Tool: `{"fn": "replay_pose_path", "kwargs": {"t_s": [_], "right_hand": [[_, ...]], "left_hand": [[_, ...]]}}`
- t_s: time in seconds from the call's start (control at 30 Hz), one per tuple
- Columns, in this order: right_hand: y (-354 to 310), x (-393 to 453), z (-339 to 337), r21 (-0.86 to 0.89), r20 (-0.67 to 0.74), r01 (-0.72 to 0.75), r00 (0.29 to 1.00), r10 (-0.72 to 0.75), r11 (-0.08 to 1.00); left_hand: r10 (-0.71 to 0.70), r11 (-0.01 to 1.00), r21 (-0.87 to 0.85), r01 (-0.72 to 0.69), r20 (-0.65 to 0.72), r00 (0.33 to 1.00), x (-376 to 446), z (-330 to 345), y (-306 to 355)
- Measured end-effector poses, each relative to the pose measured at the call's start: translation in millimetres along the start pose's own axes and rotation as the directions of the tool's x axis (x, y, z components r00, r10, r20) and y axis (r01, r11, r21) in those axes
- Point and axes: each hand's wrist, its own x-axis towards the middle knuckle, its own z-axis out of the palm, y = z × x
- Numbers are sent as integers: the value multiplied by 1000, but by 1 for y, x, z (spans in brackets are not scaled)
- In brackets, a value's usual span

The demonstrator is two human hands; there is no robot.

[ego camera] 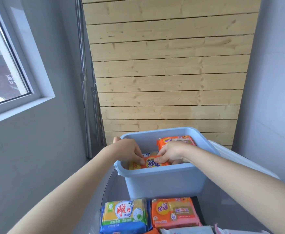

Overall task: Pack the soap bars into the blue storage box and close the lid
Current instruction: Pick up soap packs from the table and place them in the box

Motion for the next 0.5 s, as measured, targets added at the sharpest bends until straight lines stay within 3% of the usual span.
{"fn": "replay_pose_path", "kwargs": {"t_s": [0.17, 0.27, 0.5], "right_hand": [[3, 2, -2, 34, 27, -21, 999, 20, 999], [7, 5, 1, -34, -21, 5, 1000, -5, 999], [4, 15, 8, -243, -62, 71, 994, -89, 967]], "left_hand": [[27, 999, -21, -27, -2, 1000, 4, -3, 8], [41, 995, -93, -41, 1, 999, 5, -1, 7], [-22, 999, -42, 24, 51, 998, 17, 0, 12]]}}
